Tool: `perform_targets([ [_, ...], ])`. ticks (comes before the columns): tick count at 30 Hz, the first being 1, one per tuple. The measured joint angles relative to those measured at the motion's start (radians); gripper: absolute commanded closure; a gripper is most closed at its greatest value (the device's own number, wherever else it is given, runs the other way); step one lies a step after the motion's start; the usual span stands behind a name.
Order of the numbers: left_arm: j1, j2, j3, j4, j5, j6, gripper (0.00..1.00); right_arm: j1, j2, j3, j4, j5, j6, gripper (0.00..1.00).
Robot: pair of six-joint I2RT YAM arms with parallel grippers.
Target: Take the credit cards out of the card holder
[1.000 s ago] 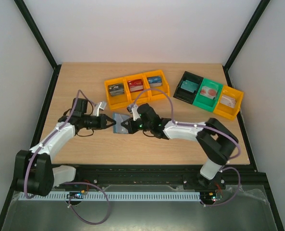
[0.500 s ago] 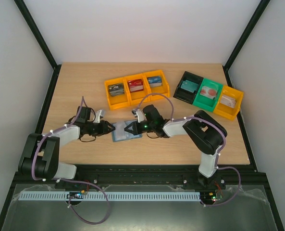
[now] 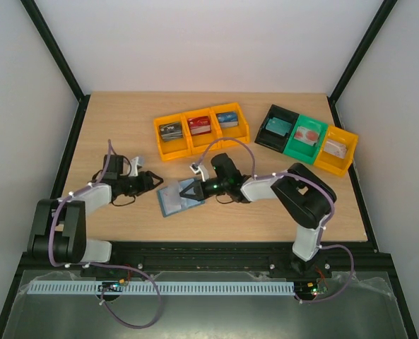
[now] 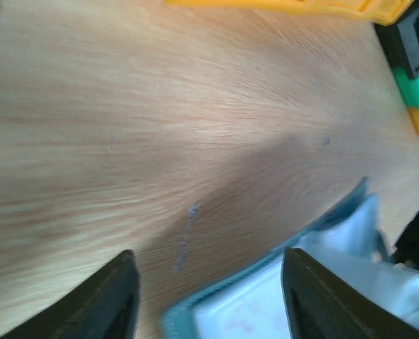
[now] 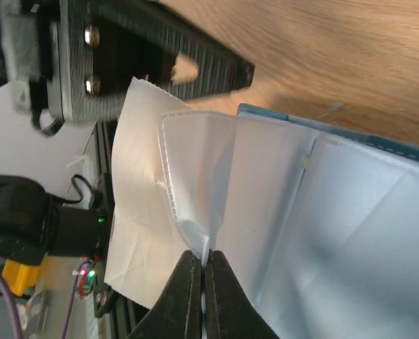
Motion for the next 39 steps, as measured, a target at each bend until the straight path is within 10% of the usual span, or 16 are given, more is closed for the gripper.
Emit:
perform_targets([
  [7,0.049,-0.098,0.039,-0.036,0.177,0.055,0.16,-0.008,-0.169,0.000,-0.058,-0.048,-0.055,0.98],
  [20,0.049,-0.178,0.044,-0.019,0.505,0.053,0.15,-0.027,-0.280,0.029,-0.076,-0.059,-0.057,0.98],
  [34,0.019,-0.215,0.071,-0.042,0.603,0.089,0.97,-0.029,-0.312,0.039,-0.024,-0.071,-0.008,0.98],
  [39,0.017,-0.229,0.080,-0.060,0.605,0.104,0.98,-0.031,-0.313,0.039,-0.012,-0.069,0.000,0.84],
])
